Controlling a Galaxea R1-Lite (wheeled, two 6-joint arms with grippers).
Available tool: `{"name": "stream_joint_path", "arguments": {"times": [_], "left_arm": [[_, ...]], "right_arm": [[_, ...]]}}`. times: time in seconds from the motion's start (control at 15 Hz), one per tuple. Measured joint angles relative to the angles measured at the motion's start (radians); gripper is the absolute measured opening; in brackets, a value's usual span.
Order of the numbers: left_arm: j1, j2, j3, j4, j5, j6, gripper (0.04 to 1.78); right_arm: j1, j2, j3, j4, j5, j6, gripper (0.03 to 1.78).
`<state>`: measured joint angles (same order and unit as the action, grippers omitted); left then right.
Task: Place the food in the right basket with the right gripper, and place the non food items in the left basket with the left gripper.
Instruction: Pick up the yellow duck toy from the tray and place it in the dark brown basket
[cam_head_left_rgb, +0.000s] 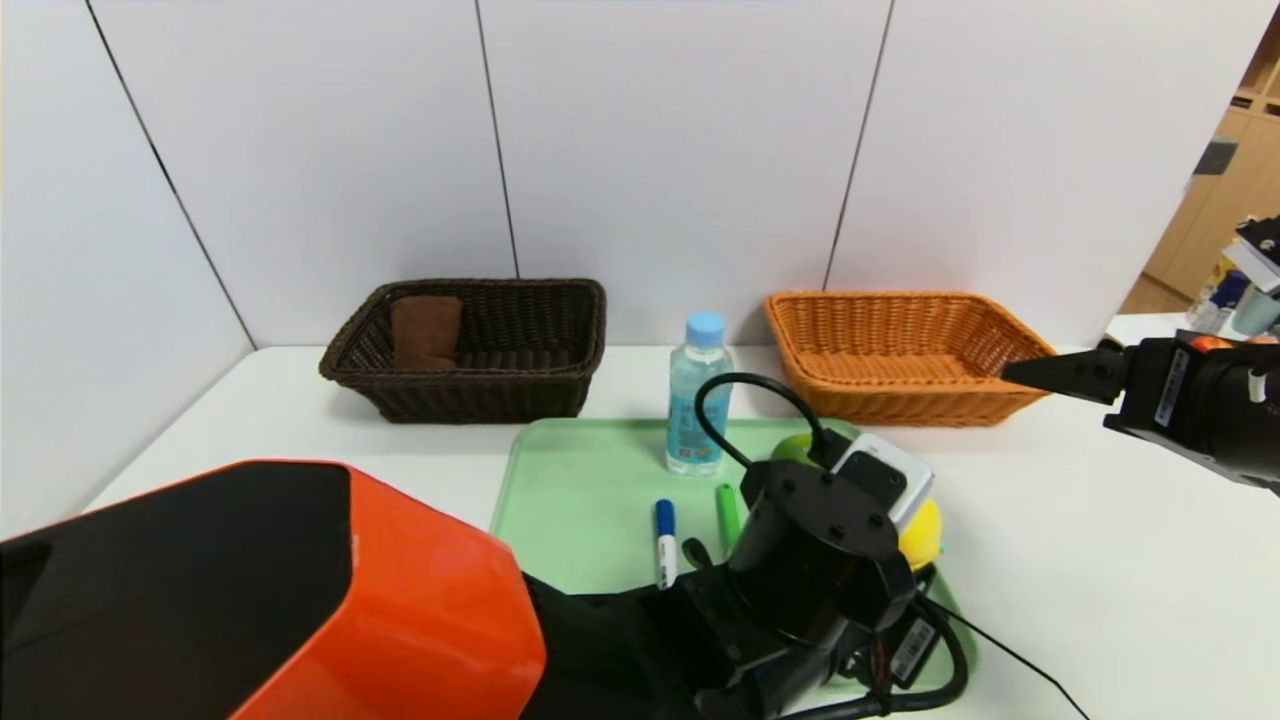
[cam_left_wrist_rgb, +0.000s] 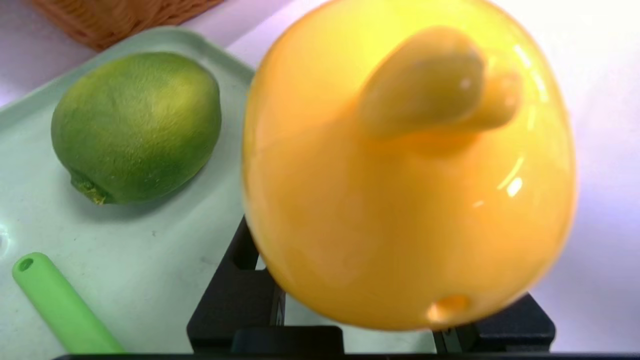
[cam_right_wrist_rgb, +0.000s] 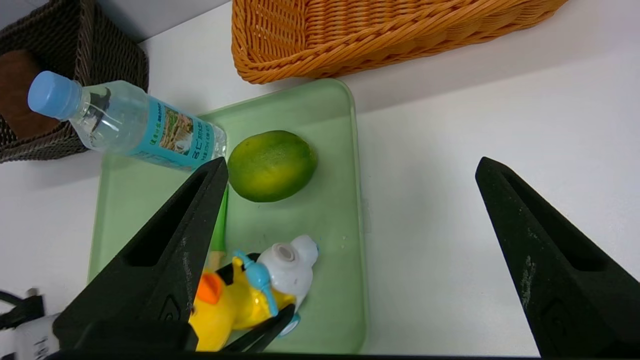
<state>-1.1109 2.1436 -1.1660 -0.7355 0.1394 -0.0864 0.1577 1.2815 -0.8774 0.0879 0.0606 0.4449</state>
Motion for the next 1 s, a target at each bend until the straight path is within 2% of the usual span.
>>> {"name": "stream_joint_path", "arguments": {"times": [0.47,0.67,0.8,1.0], "left_arm": [[-0.057,-0.17,-0.021,0.103,0.0,-0.004,0.75],[-0.049,-0.299,-0.104,0.235,-0.004,-0.035,0.75],[0.009,-0.387,-0.193,0.389,-0.006,-0.064,0.75],[0.184,-0.499,-0.312,0.668,-0.036,-0.08,0.75]], "right_arm": [[0.0,-0.002,0.001,0.001,0.0,-0.001,1.71],[0.0,-0.002,-0.001,0.001,-0.001,-0.003,1.71],[0.001,-0.002,-0.003,0.001,-0.004,-0.01,1.71],[0.0,-0.001,-0.007,0.0,-0.005,-0.014,1.71]]}}
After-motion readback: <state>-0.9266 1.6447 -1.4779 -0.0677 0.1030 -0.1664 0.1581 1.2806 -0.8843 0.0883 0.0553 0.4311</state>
